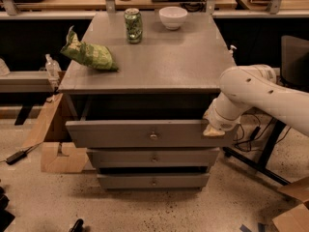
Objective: Open top drawer
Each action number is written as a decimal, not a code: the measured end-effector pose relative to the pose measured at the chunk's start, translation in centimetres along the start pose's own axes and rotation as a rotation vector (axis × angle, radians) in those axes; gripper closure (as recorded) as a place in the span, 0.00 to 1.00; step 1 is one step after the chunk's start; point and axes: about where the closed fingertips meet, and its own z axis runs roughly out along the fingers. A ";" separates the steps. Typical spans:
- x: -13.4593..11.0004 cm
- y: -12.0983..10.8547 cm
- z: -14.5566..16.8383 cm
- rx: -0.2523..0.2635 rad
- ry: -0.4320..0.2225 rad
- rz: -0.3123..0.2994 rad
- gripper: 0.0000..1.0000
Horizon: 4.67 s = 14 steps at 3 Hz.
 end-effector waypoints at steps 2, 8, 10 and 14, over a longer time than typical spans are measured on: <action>-0.1 -0.1 -0.7 0.000 0.000 0.000 1.00; -0.1 3.7 -4.6 -0.035 0.070 0.024 1.00; -0.1 3.7 -4.8 -0.036 0.070 0.024 0.58; -0.1 3.8 -5.0 -0.038 0.071 0.023 0.00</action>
Offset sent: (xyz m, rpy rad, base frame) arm -0.2894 -0.0391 0.2124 -0.4069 0.1655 -0.2753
